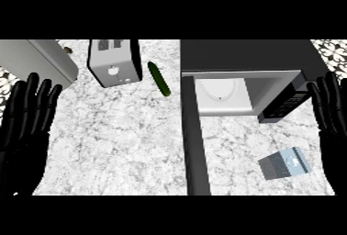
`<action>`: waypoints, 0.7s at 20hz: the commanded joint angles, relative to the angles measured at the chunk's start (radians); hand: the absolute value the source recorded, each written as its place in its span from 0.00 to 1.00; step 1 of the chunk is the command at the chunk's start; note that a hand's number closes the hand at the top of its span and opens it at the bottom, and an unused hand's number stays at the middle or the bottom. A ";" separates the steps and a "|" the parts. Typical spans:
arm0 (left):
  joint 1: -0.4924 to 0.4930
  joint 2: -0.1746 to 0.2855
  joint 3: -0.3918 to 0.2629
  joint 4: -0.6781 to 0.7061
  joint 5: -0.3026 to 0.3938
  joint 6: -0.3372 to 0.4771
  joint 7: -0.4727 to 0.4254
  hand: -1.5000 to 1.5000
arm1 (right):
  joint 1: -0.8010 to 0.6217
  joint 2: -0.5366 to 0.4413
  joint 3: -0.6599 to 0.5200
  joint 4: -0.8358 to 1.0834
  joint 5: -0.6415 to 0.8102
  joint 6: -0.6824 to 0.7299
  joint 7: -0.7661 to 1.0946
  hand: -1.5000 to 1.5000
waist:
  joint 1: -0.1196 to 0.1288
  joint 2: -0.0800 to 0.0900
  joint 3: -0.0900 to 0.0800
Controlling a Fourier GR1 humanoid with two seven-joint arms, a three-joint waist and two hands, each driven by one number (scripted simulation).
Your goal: Pick up the milk, place it into the microwave and close the microwave
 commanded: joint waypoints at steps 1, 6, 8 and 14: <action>0.012 -0.027 -0.026 0.026 -0.053 0.013 -0.058 0.00 | 0.016 0.005 -0.007 -0.105 0.004 -0.022 0.063 0.00 | 0.011 0.034 -0.013; 0.080 0.018 0.051 -0.046 -0.014 -0.001 -0.006 0.00 | 0.217 0.072 0.047 -0.168 0.175 -0.119 0.066 0.00 | 0.012 0.032 -0.013; 0.120 -0.070 -0.023 -0.004 -0.003 0.051 0.089 0.00 | 0.219 0.100 0.130 -0.158 -0.071 -0.073 0.074 0.00 | 0.011 0.031 -0.012; 0.252 -0.060 -0.011 -0.087 0.031 0.006 0.050 0.00 | 0.361 0.102 0.224 -0.226 -0.041 -0.106 0.016 0.00 | 0.015 0.033 -0.013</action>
